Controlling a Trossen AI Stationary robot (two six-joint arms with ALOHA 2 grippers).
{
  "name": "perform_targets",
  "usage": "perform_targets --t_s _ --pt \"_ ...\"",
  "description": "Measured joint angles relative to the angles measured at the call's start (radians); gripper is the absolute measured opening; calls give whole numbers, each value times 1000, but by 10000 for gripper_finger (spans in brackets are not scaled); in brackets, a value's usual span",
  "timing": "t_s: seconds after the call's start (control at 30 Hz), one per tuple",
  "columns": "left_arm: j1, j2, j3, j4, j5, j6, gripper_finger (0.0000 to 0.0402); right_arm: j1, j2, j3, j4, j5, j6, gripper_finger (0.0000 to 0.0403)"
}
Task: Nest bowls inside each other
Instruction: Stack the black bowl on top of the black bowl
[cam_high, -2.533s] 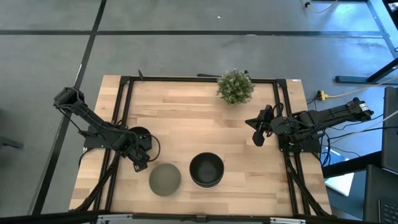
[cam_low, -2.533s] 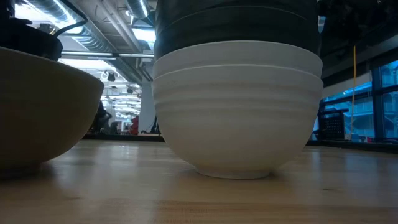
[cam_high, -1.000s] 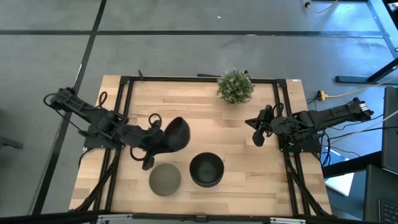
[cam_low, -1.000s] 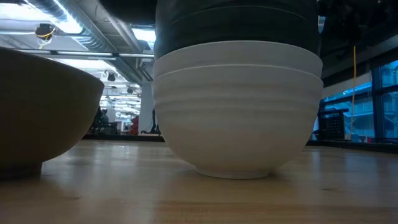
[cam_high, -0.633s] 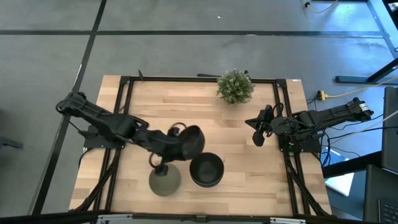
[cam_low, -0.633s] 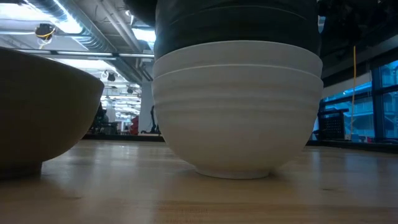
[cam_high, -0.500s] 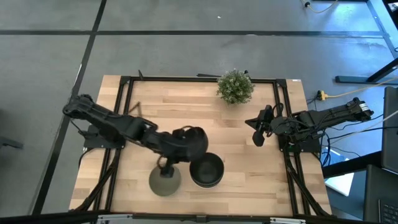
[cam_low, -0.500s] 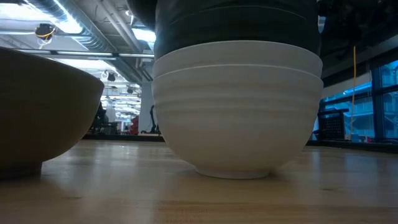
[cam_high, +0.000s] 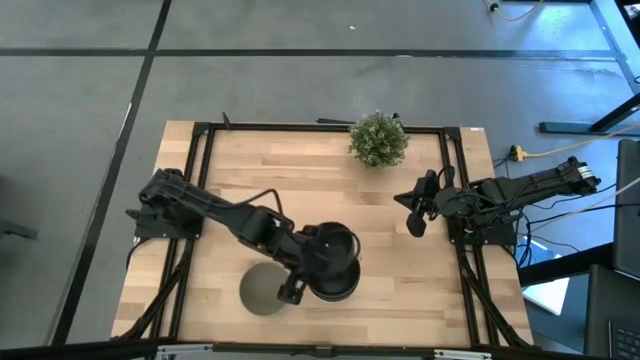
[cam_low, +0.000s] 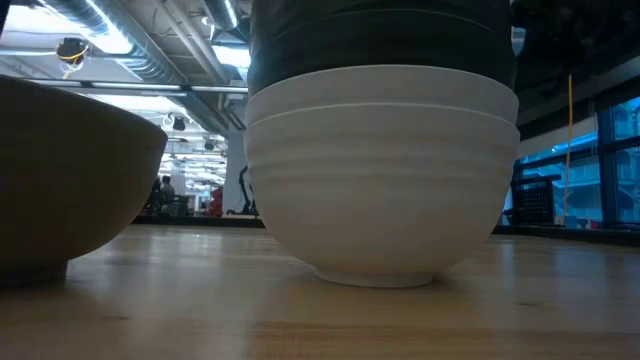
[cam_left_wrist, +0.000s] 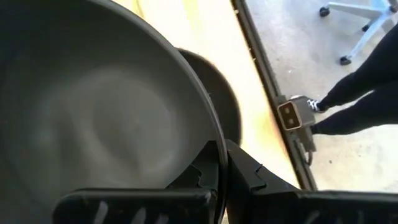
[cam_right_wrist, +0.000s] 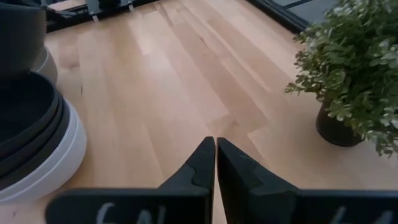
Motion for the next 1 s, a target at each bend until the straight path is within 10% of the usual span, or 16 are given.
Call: perform_targets --t_s 1.0 --pt "-33 141 16 30 -19 -133 39 0 0 0 -26 -13 4 19"
